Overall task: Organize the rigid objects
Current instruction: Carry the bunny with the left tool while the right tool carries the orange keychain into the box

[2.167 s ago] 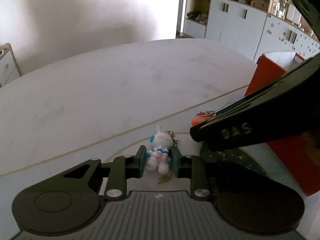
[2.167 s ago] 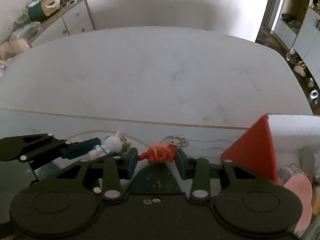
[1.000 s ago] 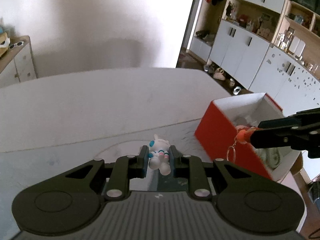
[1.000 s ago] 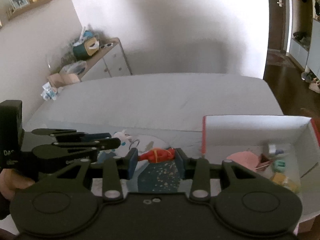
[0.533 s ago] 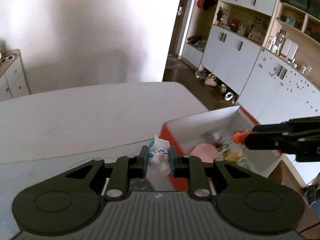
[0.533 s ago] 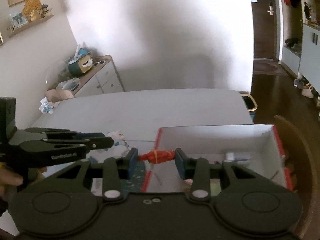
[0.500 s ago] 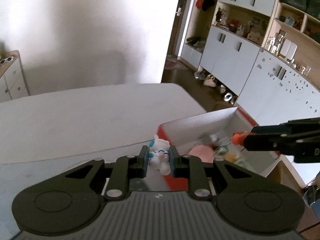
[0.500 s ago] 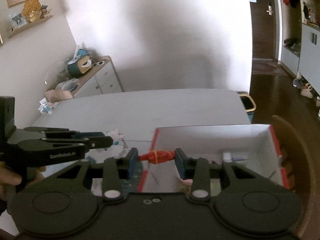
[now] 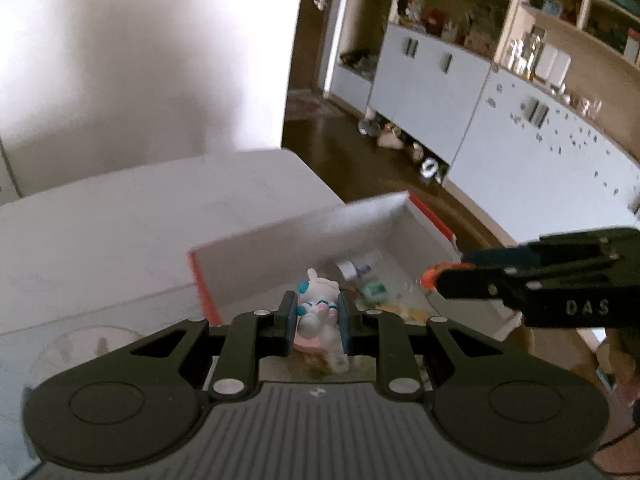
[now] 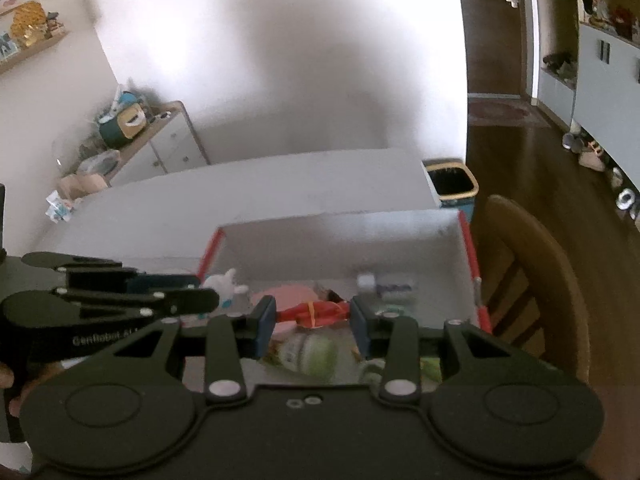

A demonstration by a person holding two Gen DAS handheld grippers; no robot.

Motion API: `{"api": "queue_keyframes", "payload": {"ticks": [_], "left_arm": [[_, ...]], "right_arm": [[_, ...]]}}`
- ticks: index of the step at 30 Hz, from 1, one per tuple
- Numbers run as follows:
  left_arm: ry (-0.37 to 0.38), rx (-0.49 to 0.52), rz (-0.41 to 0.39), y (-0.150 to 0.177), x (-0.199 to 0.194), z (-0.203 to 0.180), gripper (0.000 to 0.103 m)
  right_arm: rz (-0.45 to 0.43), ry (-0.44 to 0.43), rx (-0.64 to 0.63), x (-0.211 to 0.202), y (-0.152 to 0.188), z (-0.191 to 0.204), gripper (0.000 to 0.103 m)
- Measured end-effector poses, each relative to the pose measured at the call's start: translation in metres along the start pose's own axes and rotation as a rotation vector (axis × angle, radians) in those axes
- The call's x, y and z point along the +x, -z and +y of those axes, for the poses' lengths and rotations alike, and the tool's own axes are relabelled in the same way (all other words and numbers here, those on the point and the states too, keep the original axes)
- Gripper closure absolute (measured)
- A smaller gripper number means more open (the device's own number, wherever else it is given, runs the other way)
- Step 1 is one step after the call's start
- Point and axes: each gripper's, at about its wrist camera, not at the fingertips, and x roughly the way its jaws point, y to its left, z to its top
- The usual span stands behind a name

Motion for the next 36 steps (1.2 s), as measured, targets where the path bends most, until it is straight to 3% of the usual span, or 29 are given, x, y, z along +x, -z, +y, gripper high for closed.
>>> {"api": "queue_keyframes", "payload": {"ticks": [8,18,36], "left_arm": [[-0.024,0.028,0.115,0.024,0.039,-0.025,0.082],[-0.026,0.048,0.168,0.035,0.066,-0.039,0.082],[-0.034,-0.024,0.328,0.046,0.101,-0.030,0.082]], "right_arm": [[0.069,0.017,0.000,0.022,0.018,-0.019,0.064],[0.163,0.033,-0.021,0.049,0.038,-0.031,0.064],[0.214,0.013,-0.025,0.050,0.043,-0.040,0.061]]}}
